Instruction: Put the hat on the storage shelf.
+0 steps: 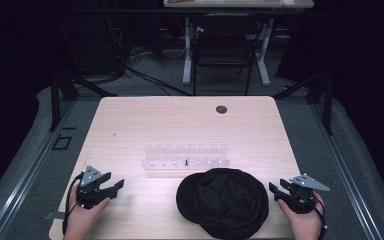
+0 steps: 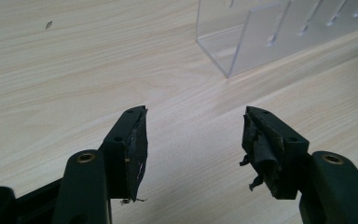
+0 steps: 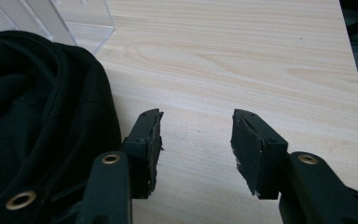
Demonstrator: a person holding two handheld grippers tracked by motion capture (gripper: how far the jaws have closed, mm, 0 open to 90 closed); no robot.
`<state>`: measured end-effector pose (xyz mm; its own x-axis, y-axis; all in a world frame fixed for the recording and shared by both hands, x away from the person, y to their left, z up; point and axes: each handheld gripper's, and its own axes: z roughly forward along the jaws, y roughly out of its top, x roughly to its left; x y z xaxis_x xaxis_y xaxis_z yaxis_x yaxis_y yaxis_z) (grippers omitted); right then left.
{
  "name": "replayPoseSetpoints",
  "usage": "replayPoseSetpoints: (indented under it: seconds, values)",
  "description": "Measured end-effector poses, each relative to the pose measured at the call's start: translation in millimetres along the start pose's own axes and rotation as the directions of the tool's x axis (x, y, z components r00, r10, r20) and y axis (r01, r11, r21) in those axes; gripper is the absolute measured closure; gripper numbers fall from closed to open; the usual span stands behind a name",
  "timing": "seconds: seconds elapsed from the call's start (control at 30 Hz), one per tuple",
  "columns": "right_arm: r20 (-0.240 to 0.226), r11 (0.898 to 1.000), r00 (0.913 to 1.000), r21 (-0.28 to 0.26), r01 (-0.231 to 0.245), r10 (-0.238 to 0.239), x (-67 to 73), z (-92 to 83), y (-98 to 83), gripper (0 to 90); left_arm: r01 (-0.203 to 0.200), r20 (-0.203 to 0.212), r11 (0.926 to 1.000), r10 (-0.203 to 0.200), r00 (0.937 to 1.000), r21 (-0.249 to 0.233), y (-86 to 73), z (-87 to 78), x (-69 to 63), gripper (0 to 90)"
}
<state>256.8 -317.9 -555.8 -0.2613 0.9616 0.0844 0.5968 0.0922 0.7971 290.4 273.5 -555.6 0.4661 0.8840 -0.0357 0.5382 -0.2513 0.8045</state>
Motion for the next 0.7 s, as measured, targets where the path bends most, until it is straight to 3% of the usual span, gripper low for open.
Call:
replayPoseSetpoints:
  seconds: [0.27,0.3,0.4,0.5,0.53,0.7]
  values:
    - [0.011,0.999,0.9987,-0.014,-0.050,0.050,0.5,-6.6,2.4,48.9,-0.001,0.002,1.0000,0.001,1.0000,-0.006,0.2,-1.7,-0.9,40.7]
    - [0.007,0.999,0.9990,-0.017,-0.044,0.045,0.9,-9.0,3.5,53.8,-0.001,0.002,1.0000,0.001,1.0000,-0.002,0.3,-2.1,-0.6,40.8]
    - [-0.005,0.999,0.9994,-0.024,-0.033,0.033,3.1,-12.9,7.2,52.8,0.003,0.007,1.0000,-0.003,1.0000,-0.006,0.3,-2.1,-0.3,40.8]
    - [-0.025,0.999,0.9986,-0.008,-0.046,0.046,2.8,-15.9,10.0,54.2,-0.001,0.009,1.0000,0.001,1.0000,0.000,0.2,-2.2,-0.5,40.8]
    - [-0.039,0.997,0.9966,-0.021,-0.073,0.072,2.6,-18.5,10.6,53.8,0.001,0.014,1.0000,-0.001,0.9999,-0.003,0.1,-2.3,-0.5,40.8]
    - [-0.038,0.997,0.9959,0.007,-0.082,0.082,-0.1,-19.4,11.6,51.3,-0.001,0.018,1.0000,0.001,0.9998,-0.009,1.0,-4.9,-0.8,40.8]
